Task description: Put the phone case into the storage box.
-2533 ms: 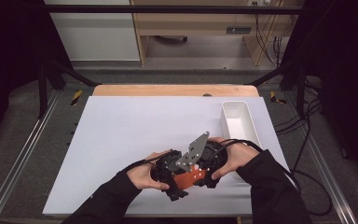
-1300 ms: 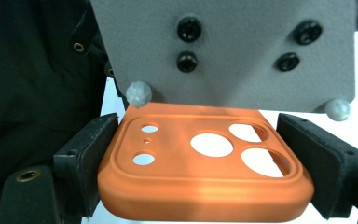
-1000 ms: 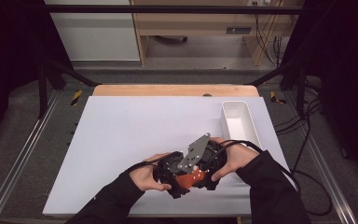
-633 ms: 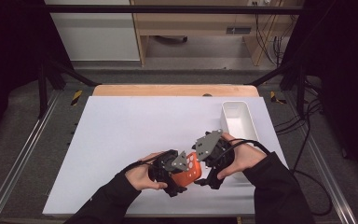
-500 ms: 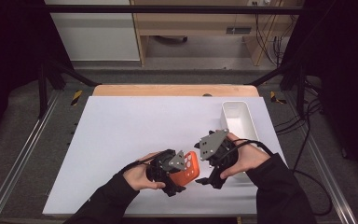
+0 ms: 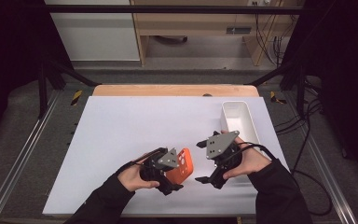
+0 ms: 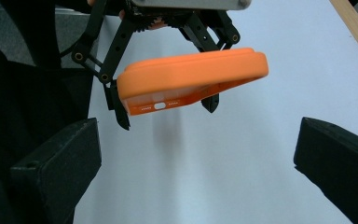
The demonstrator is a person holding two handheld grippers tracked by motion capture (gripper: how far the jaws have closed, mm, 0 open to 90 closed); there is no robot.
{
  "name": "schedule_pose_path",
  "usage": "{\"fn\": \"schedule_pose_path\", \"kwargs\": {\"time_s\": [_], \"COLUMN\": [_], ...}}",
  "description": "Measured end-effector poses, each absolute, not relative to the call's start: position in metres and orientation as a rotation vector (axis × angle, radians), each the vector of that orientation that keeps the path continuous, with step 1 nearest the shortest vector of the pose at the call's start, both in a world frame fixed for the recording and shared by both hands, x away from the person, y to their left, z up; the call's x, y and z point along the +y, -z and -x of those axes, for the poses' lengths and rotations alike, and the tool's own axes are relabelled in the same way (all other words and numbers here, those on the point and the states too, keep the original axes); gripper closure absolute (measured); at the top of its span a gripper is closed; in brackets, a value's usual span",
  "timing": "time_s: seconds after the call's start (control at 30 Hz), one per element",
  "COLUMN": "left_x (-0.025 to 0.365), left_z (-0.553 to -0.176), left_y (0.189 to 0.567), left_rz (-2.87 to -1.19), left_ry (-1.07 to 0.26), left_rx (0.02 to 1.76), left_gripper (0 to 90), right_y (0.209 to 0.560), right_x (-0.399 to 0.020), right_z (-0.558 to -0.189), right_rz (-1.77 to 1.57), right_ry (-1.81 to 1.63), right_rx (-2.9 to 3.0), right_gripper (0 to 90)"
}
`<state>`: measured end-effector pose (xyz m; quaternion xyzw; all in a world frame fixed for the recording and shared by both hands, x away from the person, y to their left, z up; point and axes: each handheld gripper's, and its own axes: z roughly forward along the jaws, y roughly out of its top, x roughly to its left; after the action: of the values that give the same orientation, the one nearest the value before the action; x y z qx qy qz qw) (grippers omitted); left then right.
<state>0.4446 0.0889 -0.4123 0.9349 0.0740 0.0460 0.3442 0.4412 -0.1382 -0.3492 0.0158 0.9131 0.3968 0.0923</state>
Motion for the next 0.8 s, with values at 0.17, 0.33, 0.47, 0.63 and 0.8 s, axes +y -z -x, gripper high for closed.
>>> {"fn": "schedule_pose_path", "kwargs": {"time_s": [0.17, 0.33, 0.47, 0.63, 0.8], "left_x": [0.092, 0.096, 0.097, 0.098, 0.096], "left_z": [-0.444, -0.445, -0.445, -0.445, -0.444], "left_y": [0.414, 0.415, 0.415, 0.412, 0.408], "left_rz": [-2.395, -2.357, -2.328, -2.308, -2.290], "left_ry": [-0.094, -0.101, -0.106, -0.101, -0.099], "left_rx": [0.185, 0.192, 0.196, 0.185, 0.170], "left_gripper": [15.8, 15.8, 15.8, 15.8, 15.8], "right_y": [0.355, 0.358, 0.360, 0.362, 0.364], "right_x": [-0.137, -0.137, -0.135, -0.134, -0.132], "right_z": [-0.440, -0.439, -0.437, -0.437, -0.437], "right_rz": [-0.054, -0.061, -0.064, -0.066, -0.076], "right_ry": [-1.206, -1.254, -1.288, -1.322, -1.357], "right_rx": [2.700, 2.673, 2.659, 2.646, 2.642], "right_gripper": [1.2, 1.3, 1.3, 1.3, 1.3]}}
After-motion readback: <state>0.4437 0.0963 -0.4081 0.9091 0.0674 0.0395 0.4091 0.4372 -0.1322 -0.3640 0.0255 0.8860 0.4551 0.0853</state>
